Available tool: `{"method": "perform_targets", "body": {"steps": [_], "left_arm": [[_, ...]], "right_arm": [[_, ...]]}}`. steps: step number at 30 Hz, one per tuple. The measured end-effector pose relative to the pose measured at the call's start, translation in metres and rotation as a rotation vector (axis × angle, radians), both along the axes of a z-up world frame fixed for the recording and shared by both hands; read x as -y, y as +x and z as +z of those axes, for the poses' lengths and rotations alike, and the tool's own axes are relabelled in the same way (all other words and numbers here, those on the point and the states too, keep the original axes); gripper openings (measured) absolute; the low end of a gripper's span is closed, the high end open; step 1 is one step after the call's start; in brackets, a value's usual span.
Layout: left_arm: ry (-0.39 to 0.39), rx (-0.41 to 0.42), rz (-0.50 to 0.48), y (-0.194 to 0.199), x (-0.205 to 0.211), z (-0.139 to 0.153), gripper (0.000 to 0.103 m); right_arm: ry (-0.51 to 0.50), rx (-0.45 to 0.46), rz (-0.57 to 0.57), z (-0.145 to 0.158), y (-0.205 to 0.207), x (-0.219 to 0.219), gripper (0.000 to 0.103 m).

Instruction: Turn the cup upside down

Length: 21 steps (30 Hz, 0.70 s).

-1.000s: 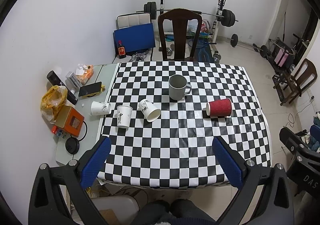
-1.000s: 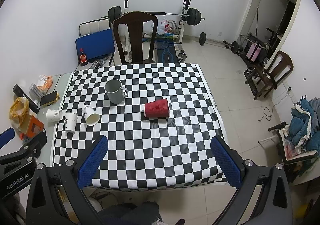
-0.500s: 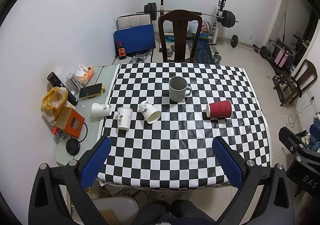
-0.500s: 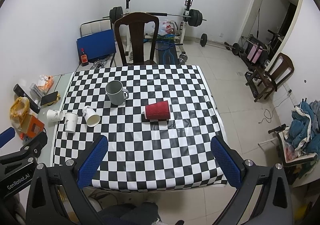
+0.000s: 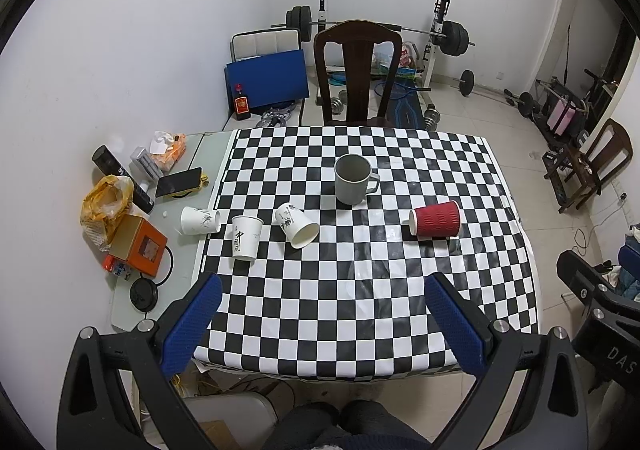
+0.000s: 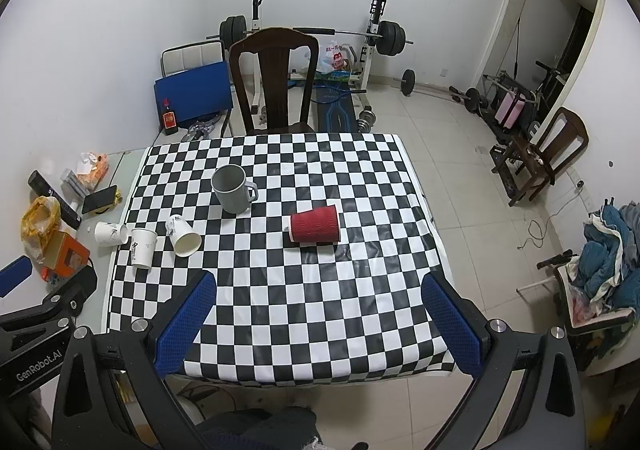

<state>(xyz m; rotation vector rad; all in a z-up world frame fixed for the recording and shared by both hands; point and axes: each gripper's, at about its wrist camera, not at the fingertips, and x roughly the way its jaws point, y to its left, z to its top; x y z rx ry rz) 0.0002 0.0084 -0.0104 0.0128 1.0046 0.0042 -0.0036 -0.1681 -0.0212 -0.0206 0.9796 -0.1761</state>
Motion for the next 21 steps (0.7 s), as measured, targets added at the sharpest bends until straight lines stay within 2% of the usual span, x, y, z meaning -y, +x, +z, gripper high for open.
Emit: {"method": "perform_targets", "body": {"steps": [21], "left_arm": [[0.0, 0.002, 0.002, 0.0008, 0.001, 0.0008, 0.103]], "right_arm": [[0.0, 0.004, 0.001, 0.0027, -0.0012, 0.0002, 0.103]]}}
